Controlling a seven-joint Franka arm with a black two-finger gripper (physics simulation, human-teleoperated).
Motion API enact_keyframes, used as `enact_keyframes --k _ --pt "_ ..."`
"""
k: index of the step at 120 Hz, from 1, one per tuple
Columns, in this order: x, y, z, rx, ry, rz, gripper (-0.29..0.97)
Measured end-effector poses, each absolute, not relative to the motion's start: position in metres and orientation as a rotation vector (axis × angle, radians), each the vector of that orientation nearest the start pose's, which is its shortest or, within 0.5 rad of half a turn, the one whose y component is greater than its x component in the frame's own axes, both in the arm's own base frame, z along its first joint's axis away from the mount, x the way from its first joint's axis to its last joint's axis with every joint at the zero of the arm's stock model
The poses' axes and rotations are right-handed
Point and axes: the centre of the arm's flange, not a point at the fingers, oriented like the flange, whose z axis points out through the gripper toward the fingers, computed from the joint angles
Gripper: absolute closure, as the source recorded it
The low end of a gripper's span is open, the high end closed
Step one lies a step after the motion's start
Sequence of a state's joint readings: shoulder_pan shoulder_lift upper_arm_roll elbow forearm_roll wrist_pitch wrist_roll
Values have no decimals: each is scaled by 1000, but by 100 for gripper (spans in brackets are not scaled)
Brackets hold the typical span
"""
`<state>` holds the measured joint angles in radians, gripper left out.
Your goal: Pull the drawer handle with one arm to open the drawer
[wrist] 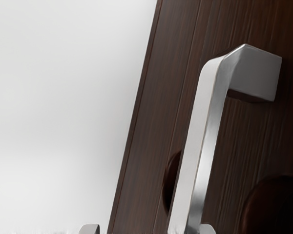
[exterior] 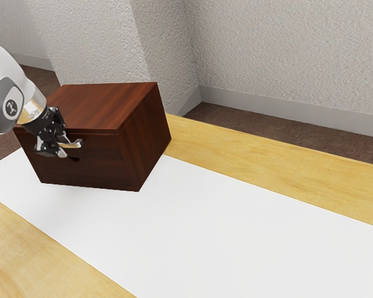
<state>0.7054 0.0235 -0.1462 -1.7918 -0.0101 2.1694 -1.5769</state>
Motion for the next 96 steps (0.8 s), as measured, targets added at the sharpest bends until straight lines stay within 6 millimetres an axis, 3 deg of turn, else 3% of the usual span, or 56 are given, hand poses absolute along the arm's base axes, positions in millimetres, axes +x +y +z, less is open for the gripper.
enact_keyframes --k 38,96 --pt "508 321 558 1413 2566 438 63" --pt "483 310 557 1432 2581 435 66"
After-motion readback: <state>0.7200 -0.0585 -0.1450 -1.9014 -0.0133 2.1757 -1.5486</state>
